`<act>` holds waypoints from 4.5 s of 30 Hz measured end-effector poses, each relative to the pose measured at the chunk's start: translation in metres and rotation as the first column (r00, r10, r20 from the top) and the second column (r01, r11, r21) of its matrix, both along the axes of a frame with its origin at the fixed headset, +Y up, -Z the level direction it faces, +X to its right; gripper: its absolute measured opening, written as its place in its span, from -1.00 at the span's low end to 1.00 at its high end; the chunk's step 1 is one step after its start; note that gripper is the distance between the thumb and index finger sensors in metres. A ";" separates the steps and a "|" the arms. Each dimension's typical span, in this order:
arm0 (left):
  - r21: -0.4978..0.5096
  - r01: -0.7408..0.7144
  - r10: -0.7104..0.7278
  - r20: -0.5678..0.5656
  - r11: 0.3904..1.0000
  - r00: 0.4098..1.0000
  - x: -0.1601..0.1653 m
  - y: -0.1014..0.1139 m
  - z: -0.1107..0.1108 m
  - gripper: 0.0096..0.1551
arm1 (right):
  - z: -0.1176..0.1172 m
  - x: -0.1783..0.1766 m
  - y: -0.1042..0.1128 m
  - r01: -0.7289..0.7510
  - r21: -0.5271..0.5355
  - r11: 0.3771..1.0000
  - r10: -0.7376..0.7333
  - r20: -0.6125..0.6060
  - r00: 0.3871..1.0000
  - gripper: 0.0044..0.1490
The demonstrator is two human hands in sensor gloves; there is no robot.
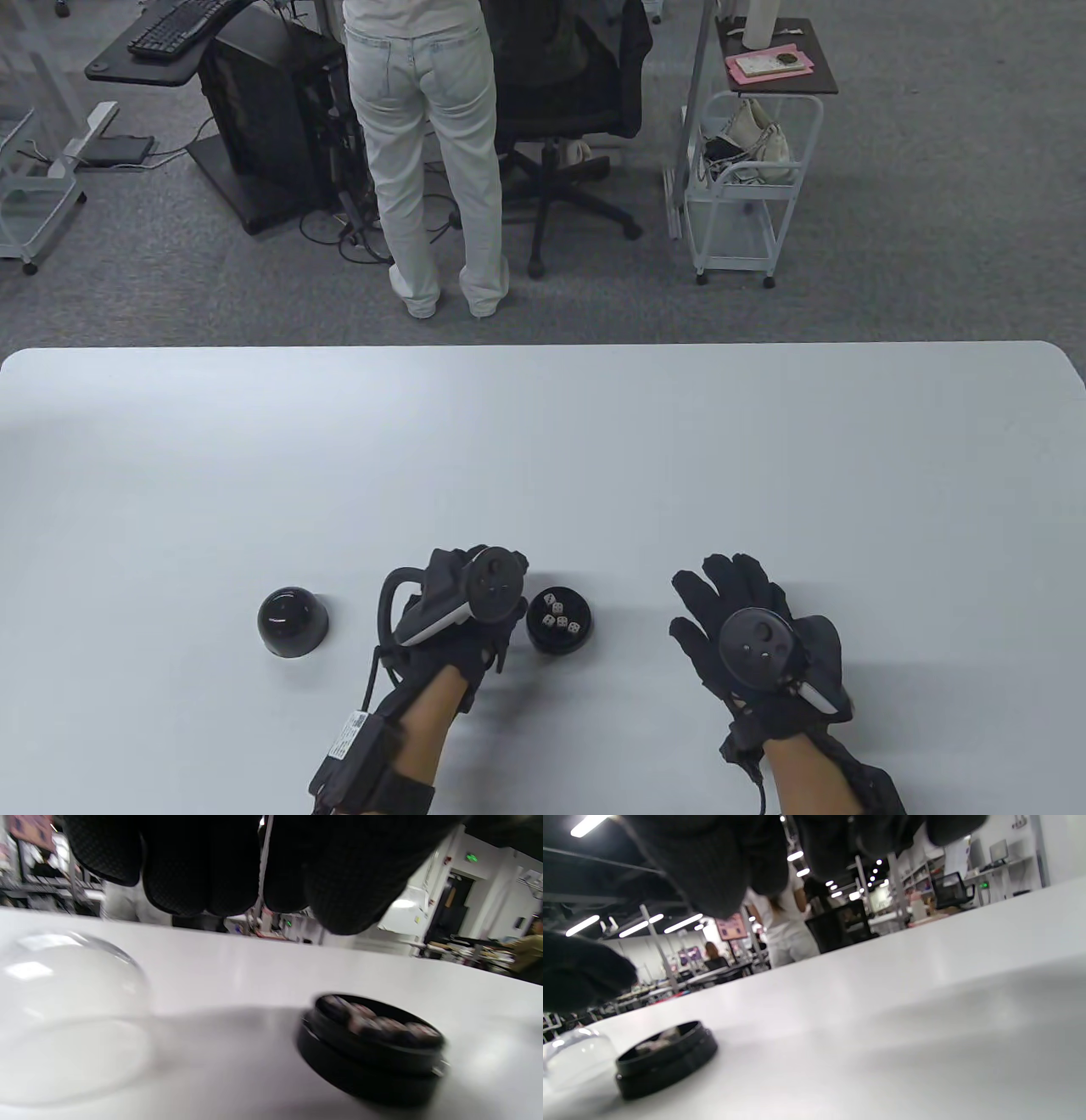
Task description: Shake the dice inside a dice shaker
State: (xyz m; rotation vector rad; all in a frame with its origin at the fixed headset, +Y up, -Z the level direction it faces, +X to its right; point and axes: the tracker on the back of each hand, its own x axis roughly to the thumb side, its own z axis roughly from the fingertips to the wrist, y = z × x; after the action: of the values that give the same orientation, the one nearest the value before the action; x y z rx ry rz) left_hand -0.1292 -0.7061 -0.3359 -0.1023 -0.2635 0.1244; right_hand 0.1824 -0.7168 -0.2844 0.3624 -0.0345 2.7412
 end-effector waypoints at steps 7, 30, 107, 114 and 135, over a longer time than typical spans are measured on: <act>-0.028 -0.112 0.105 -0.188 0.993 0.977 -0.053 -0.022 0.005 -0.08 | 0.000 -0.002 -0.002 -0.012 -0.007 1.000 0.012 -0.002 1.000 -0.31; -0.024 -0.244 0.241 -0.086 0.969 0.967 -0.030 -0.036 0.004 0.00 | -0.002 -0.004 -0.004 -0.031 -0.039 0.999 0.031 0.016 0.999 -0.31; 0.003 -0.144 0.129 -0.458 0.990 0.879 -0.159 -0.043 0.020 0.12 | 0.000 -0.006 -0.003 -0.054 -0.012 0.998 0.054 0.013 0.998 -0.22; 0.056 -0.221 0.228 -0.214 0.974 0.950 -0.092 -0.021 0.023 0.13 | 0.001 -0.008 -0.002 -0.045 0.009 0.999 0.045 -0.001 0.999 -0.20; -0.081 -0.233 0.235 0.024 0.969 0.972 0.043 -0.031 0.004 0.14 | 0.000 -0.006 -0.002 -0.039 0.009 0.999 0.039 -0.007 0.999 -0.20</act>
State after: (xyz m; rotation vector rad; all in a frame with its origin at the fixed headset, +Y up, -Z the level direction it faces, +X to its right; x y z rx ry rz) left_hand -0.0859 -0.7371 -0.3315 -0.1501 -0.3038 0.3684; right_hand 0.1760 -0.7186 -0.2840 0.3793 -0.0385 2.7794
